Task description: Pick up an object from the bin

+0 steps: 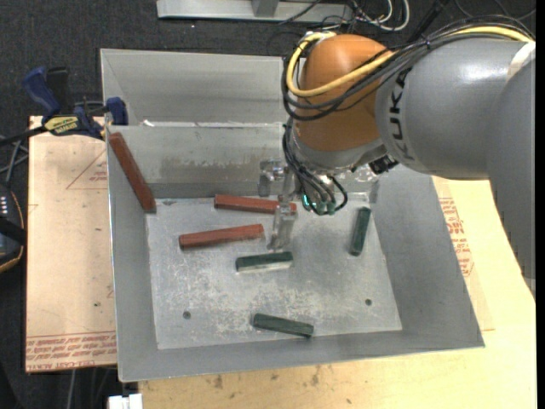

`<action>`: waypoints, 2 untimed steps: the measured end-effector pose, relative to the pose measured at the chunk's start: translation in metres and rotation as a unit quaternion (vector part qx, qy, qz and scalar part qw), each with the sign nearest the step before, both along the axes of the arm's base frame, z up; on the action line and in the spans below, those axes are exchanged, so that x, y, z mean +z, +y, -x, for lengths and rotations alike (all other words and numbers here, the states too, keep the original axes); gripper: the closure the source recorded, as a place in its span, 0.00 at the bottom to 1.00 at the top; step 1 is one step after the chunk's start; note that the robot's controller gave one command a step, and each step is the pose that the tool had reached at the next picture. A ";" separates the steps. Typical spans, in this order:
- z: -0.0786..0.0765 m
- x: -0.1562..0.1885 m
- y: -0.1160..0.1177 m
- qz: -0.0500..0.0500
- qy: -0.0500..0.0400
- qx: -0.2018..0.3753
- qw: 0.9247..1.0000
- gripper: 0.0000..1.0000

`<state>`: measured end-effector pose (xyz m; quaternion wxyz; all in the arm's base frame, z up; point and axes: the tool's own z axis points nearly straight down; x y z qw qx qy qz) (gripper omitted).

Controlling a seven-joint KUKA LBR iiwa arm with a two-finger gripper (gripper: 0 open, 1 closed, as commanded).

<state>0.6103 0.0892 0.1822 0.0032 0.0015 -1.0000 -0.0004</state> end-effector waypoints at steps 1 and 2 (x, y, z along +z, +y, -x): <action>-0.002 0.005 0.000 0.000 -0.004 -0.001 1.000 0.00; 0.021 -0.063 -0.009 0.000 -0.006 -0.024 1.000 0.00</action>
Offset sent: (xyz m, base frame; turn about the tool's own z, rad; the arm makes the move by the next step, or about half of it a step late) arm -0.0383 -0.0165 -0.1122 0.0845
